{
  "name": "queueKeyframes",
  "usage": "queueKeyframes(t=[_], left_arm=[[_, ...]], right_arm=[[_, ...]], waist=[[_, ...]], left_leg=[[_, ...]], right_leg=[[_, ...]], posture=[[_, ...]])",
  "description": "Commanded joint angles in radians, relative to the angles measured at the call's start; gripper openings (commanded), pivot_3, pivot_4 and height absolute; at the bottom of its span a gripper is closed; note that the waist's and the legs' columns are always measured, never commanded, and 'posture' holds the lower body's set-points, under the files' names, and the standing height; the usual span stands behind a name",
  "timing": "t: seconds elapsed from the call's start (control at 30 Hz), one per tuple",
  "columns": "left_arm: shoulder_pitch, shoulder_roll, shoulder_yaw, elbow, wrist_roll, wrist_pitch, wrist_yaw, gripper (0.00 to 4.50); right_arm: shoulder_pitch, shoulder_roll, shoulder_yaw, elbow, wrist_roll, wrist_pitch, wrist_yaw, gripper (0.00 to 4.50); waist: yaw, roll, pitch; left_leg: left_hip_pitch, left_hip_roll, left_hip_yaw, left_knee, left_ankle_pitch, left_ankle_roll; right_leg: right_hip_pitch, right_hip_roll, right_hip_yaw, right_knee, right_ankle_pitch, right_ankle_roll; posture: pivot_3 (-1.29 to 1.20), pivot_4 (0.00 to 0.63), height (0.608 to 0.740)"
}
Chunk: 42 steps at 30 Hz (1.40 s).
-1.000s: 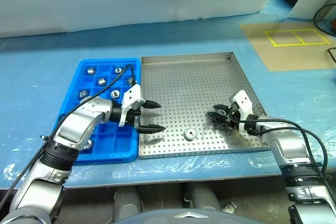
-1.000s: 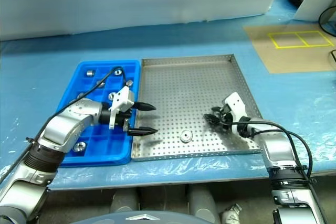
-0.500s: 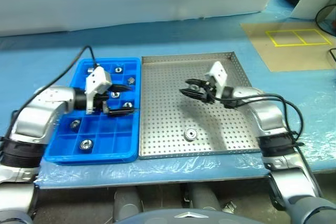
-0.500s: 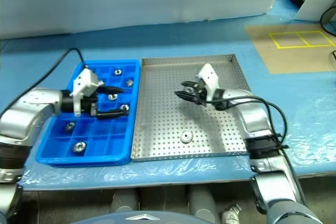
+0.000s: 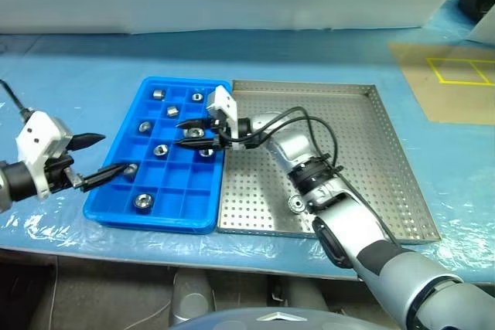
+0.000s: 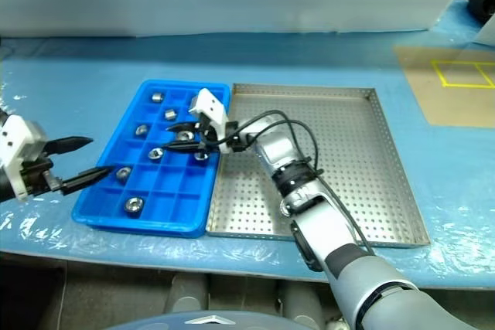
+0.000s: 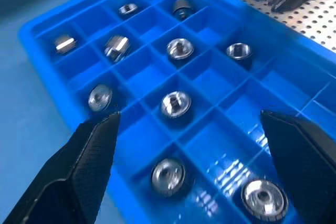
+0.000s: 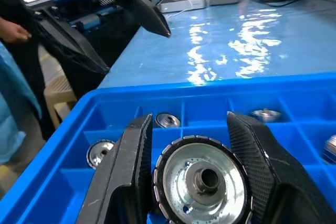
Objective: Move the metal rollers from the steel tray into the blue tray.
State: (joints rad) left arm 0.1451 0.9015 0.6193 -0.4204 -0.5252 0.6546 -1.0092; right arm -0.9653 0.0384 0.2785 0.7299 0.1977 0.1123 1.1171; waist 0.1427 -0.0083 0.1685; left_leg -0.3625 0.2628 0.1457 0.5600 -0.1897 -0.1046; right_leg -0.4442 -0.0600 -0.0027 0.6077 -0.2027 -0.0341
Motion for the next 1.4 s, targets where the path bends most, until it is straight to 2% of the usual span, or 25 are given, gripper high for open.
queueKeyframes(t=[0.03, 0.27, 0.6, 0.9, 0.97, 1.03, 1.13, 1.27, 1.4], left_arm=[[0.046, -0.026, 0.060, -0.108, -0.037, 0.031, 0.049, 4.50], [0.067, -0.052, 0.060, -0.185, -0.107, 0.079, 0.114, 4.50], [0.016, -0.023, -0.022, -0.114, -0.098, 0.056, 0.112, 4.50], [-0.027, -0.012, -0.082, -0.092, -0.094, 0.046, 0.104, 4.50], [-0.020, -0.013, -0.089, -0.090, -0.087, 0.040, 0.101, 4.50], [-0.014, -0.016, -0.092, -0.095, -0.087, 0.040, 0.101, 4.50], [-0.022, -0.011, -0.118, -0.093, -0.085, 0.034, 0.094, 4.50], [-0.070, -0.008, -0.173, -0.083, -0.090, 0.027, 0.087, 4.50], [-0.129, -0.030, -0.256, -0.072, -0.098, 0.024, 0.087, 4.50]], right_arm=[[-0.049, 0.038, -0.016, 0.084, -0.017, -0.086, 0.014, 1.80], [-0.029, 0.063, -0.024, 0.099, -0.026, -0.090, 0.059, 1.80], [0.049, 0.135, 0.021, 0.116, -0.084, -0.076, -0.015, 1.80], [0.077, 0.130, 0.039, 0.105, -0.087, -0.033, -0.010, 1.80], [0.093, 0.128, 0.047, 0.079, -0.076, -0.006, 0.019, 2.53], [0.111, 0.124, 0.059, 0.051, -0.076, 0.006, 0.033, 3.02], [0.101, 0.127, 0.049, 0.061, -0.100, -0.002, -0.045, 4.03], [0.079, 0.107, -0.004, 0.045, -0.061, 0.019, -0.083, 4.03], [0.106, 0.020, -0.049, -0.083, -0.024, 0.086, -0.056, 4.03]], waist=[[0.018, 0.000, 0.000], [0.044, 0.000, 0.000], [0.038, 0.000, 0.000], [0.036, 0.000, -0.001], [0.036, -0.001, -0.001], [0.036, -0.001, -0.001], [0.034, -0.001, -0.001], [0.036, 0.000, -0.001], [0.037, 0.000, -0.001]], left_leg=[[-0.001, 0.000, 0.000, 0.001, 0.000, 0.000], [-0.004, 0.009, -0.001, 0.002, 0.001, -0.001], [-0.004, 0.010, -0.001, 0.004, 0.002, -0.003], [-0.001, 0.010, -0.001, 0.003, 0.003, -0.005], [-0.001, 0.010, -0.001, 0.003, 0.003, -0.005], [-0.001, 0.010, -0.001, 0.003, 0.003, -0.005], [-0.001, 0.010, -0.001, 0.003, 0.003, -0.005], [0.001, 0.010, -0.001, 0.003, 0.003, -0.006], [0.001, 0.010, -0.001, 0.004, 0.004, -0.006]], right_leg=[[0.000, 0.000, -0.001, 0.000, 0.000, 0.000], [0.000, 0.002, -0.007, 0.003, 0.000, 0.000], [-0.003, 0.003, -0.007, 0.008, -0.001, -0.002], [-0.002, 0.003, -0.006, 0.014, -0.002, -0.003], [-0.002, 0.003, -0.006, 0.014, -0.002, -0.003], [-0.002, 0.003, -0.006, 0.014, -0.002, -0.004], [-0.002, 0.003, -0.006, 0.014, -0.002, -0.004], [-0.002, 0.003, -0.006, 0.015, -0.003, -0.004], [-0.001, 0.003, -0.007, 0.016, -0.002, -0.004]], posture=[[0.44, 0.150, 0.740], [0.48, 0.150, 0.740], [0.41, 0.150, 0.740], [0.40, 0.150, 0.740], [0.40, 0.150, 0.740], [0.40, 0.150, 0.740], [0.38, 0.150, 0.740], [0.35, 0.150, 0.740], [0.29, 0.150, 0.740]])
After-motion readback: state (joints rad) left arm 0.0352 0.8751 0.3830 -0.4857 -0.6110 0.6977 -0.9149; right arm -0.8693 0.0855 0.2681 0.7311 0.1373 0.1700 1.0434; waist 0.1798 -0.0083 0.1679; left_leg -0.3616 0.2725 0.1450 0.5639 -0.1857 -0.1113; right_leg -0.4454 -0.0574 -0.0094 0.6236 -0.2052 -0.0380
